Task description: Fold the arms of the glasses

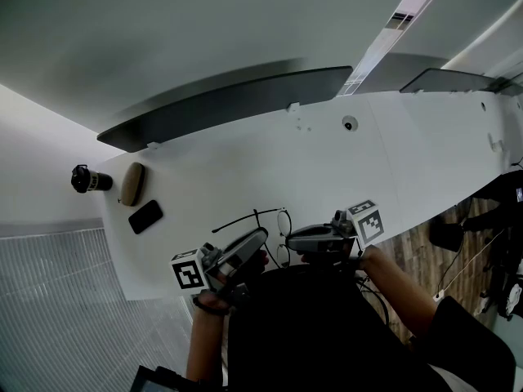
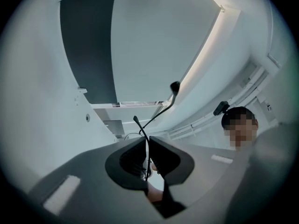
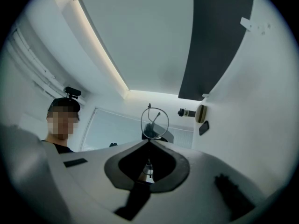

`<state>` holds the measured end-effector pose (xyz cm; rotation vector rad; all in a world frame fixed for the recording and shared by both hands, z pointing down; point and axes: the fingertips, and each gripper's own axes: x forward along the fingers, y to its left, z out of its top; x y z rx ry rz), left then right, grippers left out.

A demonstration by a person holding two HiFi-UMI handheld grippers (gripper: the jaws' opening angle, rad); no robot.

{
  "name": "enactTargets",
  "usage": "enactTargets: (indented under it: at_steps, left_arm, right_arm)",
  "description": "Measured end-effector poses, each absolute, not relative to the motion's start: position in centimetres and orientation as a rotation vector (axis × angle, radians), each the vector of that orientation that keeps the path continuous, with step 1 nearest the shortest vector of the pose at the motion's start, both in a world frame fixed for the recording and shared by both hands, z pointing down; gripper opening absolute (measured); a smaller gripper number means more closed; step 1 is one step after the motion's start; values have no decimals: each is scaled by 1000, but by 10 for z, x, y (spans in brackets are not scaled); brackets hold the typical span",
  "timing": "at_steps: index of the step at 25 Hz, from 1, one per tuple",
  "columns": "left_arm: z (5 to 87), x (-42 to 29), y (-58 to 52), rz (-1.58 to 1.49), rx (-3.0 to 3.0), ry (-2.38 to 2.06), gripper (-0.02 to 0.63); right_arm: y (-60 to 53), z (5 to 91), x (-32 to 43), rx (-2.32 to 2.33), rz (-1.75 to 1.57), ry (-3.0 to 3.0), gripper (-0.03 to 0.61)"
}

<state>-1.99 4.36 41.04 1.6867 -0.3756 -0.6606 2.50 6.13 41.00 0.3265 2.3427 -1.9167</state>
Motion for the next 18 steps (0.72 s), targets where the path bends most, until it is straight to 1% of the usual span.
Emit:
enactTargets:
  at_steps: [8, 15, 16, 18]
  left_arm:
    - [419, -8, 49, -564, 1689, -333, 38]
    - [417, -5, 50, -566, 1698, -315, 44]
    - [415, -5, 50, -576, 1698, -306, 54]
    - [409, -5, 50, -598, 1705, -282, 101]
  right_arm:
    - [73, 410, 11, 383, -1936, 2360, 11]
    - [75, 410, 8, 411, -1948, 2345, 11]
    - [74, 409, 7, 412, -1949, 2338, 11]
    - [73, 409, 7, 408, -1952, 2332, 11]
